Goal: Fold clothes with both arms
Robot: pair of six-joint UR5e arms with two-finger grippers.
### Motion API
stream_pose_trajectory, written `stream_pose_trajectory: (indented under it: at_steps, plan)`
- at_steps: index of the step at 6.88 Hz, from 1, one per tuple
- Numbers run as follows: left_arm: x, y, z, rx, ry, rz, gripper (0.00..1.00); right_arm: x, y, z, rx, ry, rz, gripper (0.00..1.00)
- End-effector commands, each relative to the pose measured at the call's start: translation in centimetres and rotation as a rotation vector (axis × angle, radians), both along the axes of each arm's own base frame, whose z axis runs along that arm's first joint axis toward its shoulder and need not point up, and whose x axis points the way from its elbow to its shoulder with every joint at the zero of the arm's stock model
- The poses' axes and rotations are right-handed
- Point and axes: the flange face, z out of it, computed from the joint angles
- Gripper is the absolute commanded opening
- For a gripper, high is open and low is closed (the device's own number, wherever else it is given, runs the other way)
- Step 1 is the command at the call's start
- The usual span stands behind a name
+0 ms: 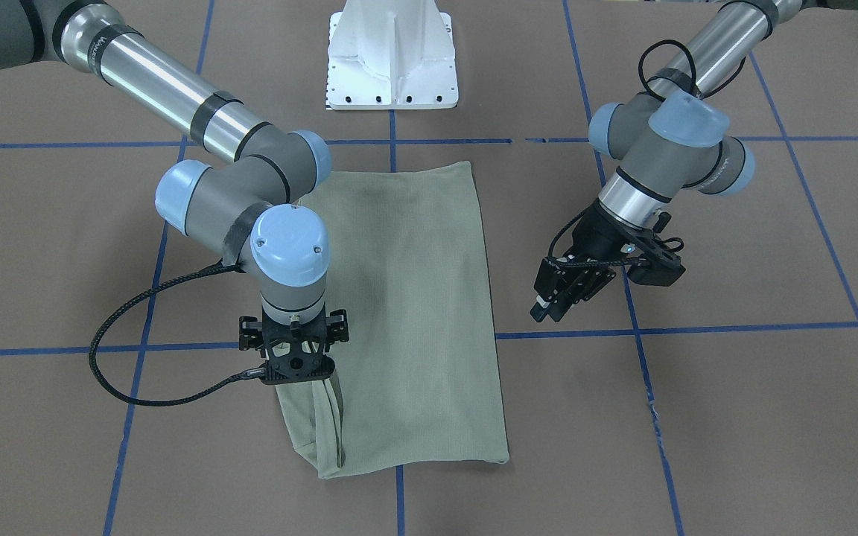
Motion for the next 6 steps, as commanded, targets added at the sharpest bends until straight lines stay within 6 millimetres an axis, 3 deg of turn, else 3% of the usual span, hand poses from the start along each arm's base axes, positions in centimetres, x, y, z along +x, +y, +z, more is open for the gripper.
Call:
stream_pose_trajectory:
  at_steps: [1, 2, 3, 4, 5, 6]
  plan:
    - [0.0, 0.2, 0.4, -0.006, 0.0, 0.019, 0.45, 1.7, -2.7, 3.3, 0.014, 0.063, 0.009, 0.99]
    - [0.0, 0.3, 0.2, -0.004, 0.002, 0.019, 0.45, 5.5, -5.4, 4.0, 0.047, 0.06, 0.008, 0.99]
    - [0.0, 0.3, 0.0, -0.001, 0.006, 0.019, 0.45, 7.0, -6.1, 3.3, 0.04, 0.043, 0.023, 0.99]
    - [-0.1, 0.3, -0.6, 0.002, 0.011, 0.019, 0.45, 7.1, -5.7, 1.4, 0.047, 0.015, 0.028, 0.99]
    - [-0.1, 0.4, -0.5, 0.0, 0.009, 0.019, 0.45, 6.6, -3.3, -0.4, 0.012, -0.027, 0.093, 0.99]
    - [-0.4, 0.6, -1.0, 0.007, 0.016, 0.019, 0.45, 5.1, 1.6, -0.9, -0.048, -0.095, 0.198, 0.99]
